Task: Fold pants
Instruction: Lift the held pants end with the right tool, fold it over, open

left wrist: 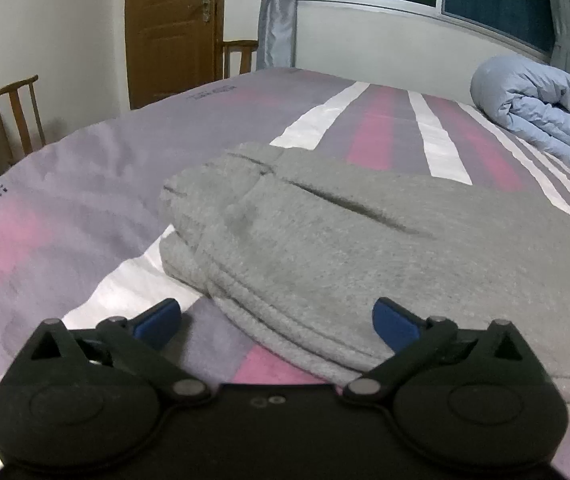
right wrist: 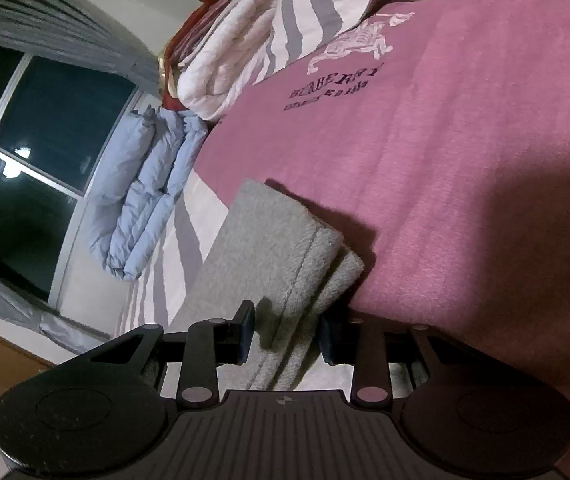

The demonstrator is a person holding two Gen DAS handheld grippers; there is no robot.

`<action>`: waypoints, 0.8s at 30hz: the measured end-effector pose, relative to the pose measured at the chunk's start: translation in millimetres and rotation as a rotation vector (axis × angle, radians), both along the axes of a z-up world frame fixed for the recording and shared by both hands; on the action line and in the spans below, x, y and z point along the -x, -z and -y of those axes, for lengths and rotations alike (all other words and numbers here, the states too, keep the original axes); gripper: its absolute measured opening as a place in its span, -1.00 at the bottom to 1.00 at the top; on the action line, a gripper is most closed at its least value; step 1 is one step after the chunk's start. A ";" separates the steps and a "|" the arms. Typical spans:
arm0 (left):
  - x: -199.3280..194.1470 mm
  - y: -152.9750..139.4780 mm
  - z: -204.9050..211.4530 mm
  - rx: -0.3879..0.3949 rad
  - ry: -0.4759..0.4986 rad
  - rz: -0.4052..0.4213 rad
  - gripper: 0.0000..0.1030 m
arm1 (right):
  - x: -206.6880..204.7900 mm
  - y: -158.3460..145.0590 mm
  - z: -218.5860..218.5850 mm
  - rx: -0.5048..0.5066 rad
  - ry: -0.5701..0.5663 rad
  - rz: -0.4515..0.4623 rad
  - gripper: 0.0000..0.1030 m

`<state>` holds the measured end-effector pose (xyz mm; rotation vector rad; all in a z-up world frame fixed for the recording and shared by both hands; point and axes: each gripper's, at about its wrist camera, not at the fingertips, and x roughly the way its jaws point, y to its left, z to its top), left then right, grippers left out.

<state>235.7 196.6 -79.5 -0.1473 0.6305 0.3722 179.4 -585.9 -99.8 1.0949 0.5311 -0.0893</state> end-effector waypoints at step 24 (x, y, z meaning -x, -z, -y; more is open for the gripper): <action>51.5 -12.3 -44.5 0.096 -0.077 0.113 0.88 | -31.8 -97.8 -96.7 0.359 -0.128 0.098 -0.75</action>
